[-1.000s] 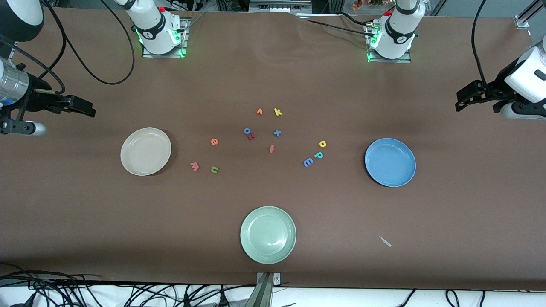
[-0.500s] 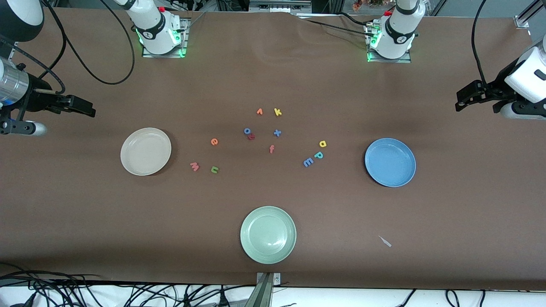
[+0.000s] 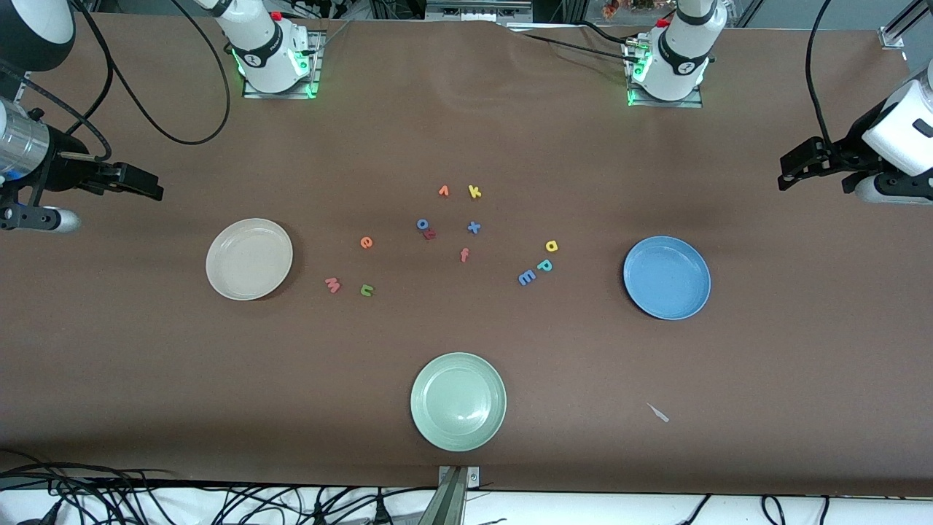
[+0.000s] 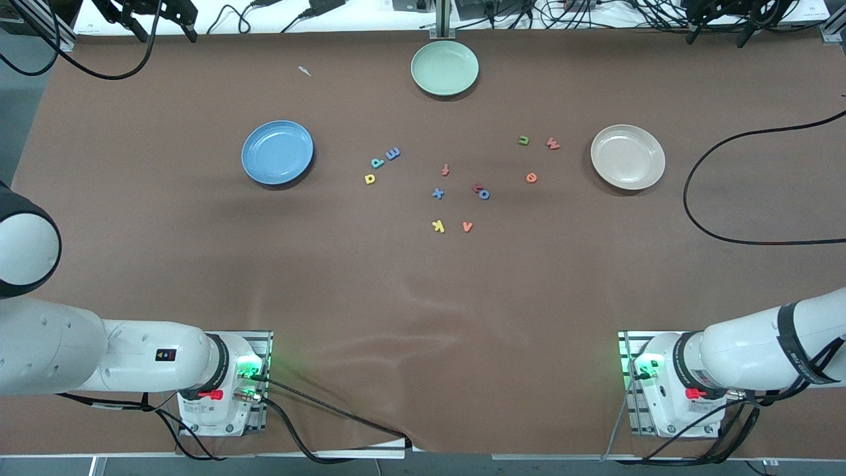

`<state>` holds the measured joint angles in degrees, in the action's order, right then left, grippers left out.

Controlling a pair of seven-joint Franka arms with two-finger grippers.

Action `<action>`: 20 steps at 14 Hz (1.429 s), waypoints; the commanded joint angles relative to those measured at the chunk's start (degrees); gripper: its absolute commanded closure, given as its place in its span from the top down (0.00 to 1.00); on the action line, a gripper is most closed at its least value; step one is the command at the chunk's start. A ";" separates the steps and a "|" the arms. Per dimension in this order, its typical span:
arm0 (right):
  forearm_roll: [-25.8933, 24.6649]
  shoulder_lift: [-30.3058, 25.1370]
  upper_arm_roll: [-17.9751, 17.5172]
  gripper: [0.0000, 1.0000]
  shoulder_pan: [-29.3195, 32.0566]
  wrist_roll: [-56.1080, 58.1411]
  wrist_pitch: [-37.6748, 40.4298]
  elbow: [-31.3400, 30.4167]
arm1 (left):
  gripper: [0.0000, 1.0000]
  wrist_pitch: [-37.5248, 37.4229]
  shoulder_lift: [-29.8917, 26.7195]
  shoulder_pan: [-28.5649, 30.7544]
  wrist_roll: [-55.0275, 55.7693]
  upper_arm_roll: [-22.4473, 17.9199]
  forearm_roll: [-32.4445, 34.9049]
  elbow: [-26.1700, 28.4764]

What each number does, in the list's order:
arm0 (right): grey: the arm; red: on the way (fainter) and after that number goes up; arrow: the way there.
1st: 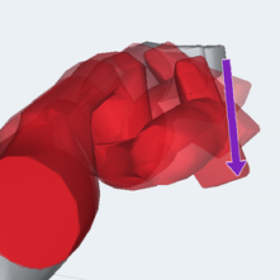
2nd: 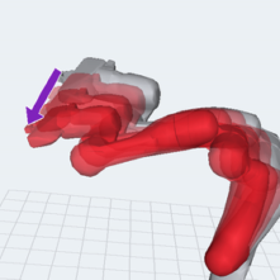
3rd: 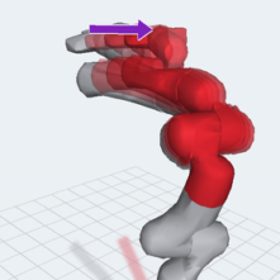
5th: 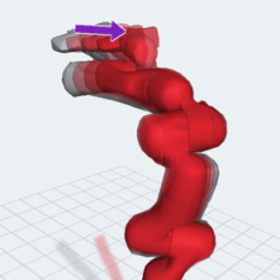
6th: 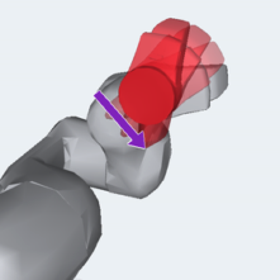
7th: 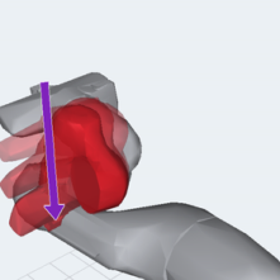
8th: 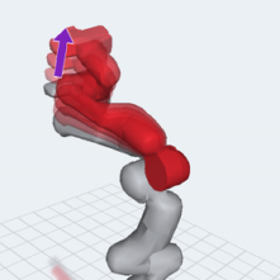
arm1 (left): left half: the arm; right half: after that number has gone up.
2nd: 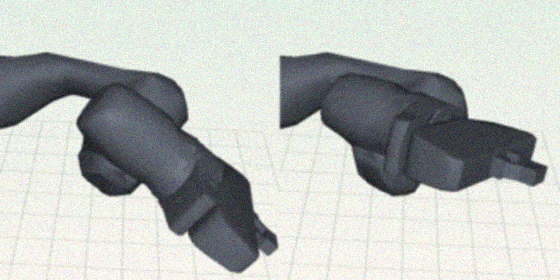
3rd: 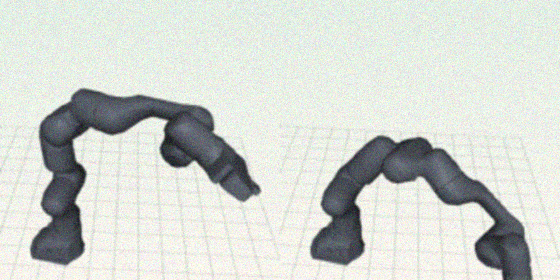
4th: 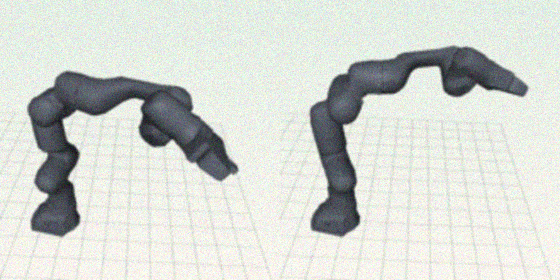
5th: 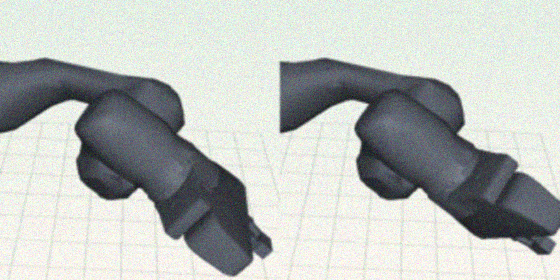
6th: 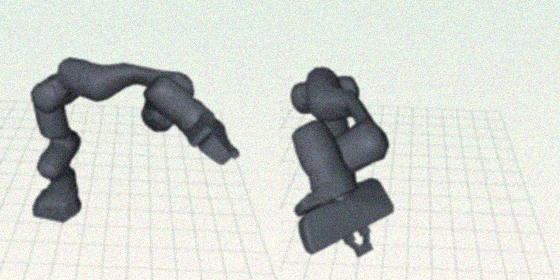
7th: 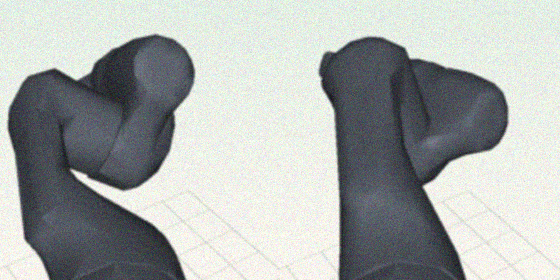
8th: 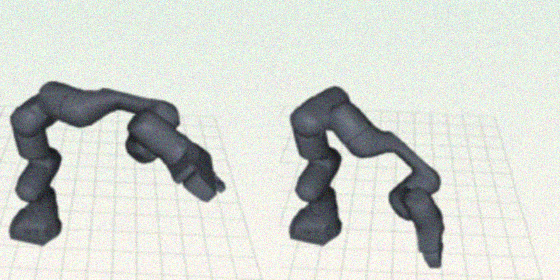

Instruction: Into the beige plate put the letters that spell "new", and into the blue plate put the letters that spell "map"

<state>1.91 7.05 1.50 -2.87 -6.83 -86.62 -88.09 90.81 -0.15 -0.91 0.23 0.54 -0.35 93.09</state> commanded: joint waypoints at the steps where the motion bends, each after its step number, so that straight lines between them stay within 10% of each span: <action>1: -0.33 -0.46 -0.36 1.00 0.23 -0.38 -0.40 -0.50 | 1.00 -1.16 0.68 -0.23 -1.02 -0.01 0.79 -1.59; 20: 2.49 4.10 -0.80 1.00 -2.23 -0.38 -5.57 0.12 | 1.00 -1.86 2.00 -0.49 -0.76 -0.01 0.61 -1.59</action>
<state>3.68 10.06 0.79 -3.85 -6.83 -90.93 -88.10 90.20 0.40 -0.94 0.23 0.54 -0.35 93.09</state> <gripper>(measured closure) 0.000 0.000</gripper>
